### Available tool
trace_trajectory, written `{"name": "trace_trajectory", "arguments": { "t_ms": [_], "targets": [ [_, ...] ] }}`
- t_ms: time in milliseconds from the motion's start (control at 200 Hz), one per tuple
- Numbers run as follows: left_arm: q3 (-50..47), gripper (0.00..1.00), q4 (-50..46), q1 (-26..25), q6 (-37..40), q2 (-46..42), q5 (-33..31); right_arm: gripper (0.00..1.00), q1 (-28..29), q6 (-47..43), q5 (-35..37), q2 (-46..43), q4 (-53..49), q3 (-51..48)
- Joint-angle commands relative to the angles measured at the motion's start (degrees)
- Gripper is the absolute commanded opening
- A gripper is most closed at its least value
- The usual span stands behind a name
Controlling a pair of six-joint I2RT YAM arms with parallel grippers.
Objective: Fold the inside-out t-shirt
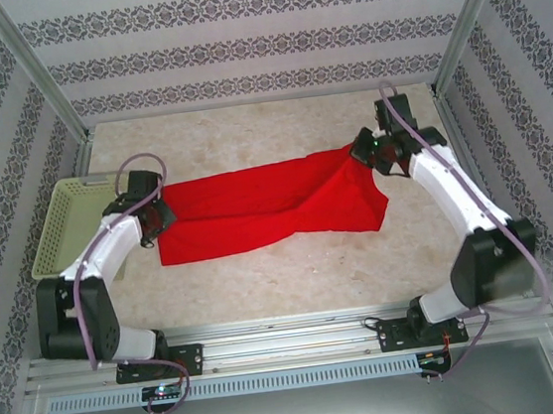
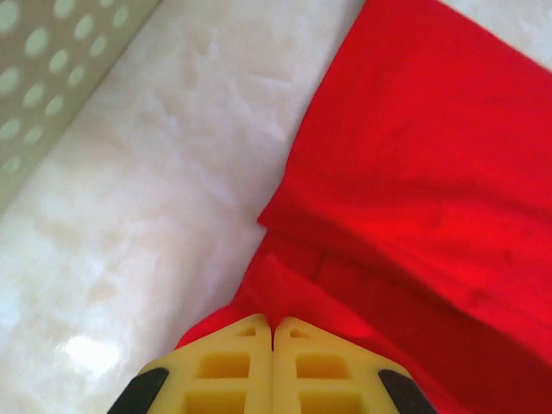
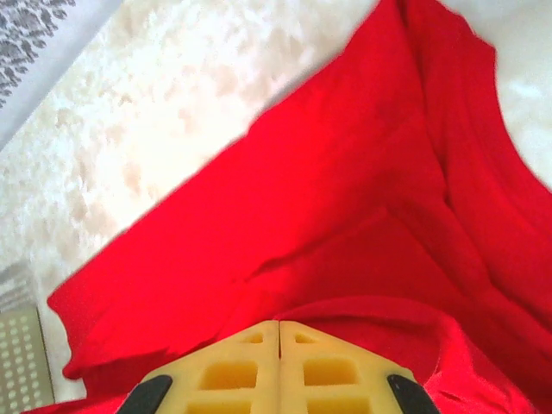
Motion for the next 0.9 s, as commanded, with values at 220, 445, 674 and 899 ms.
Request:
{"name": "trace_trajectory", "arguments": {
  "t_ms": [220,445,674,899],
  "targets": [
    [13.68,0.0,1.68,2.3,1.44,14.86,2.59,0.0,-1.1,-2.54,2.04,18.42,1.34,14.63],
    [19.28,0.36,-1.44,3.32,2.47,21.63,2.14,0.28,-1.07,-5.48,5.21,24.91,-2.34,20.35],
    [7.94,0.59,0.33,-1.43,4.73,5.59,-4.57,0.55,1.16,-11.27,11.42,15.31,-3.46,10.26],
    [0.28,0.54,3.3,-6.83,4.6,6.28,-2.76,0.57,6.61,-9.31,6.5,10.03,3.07,-5.28]
  ]
}}
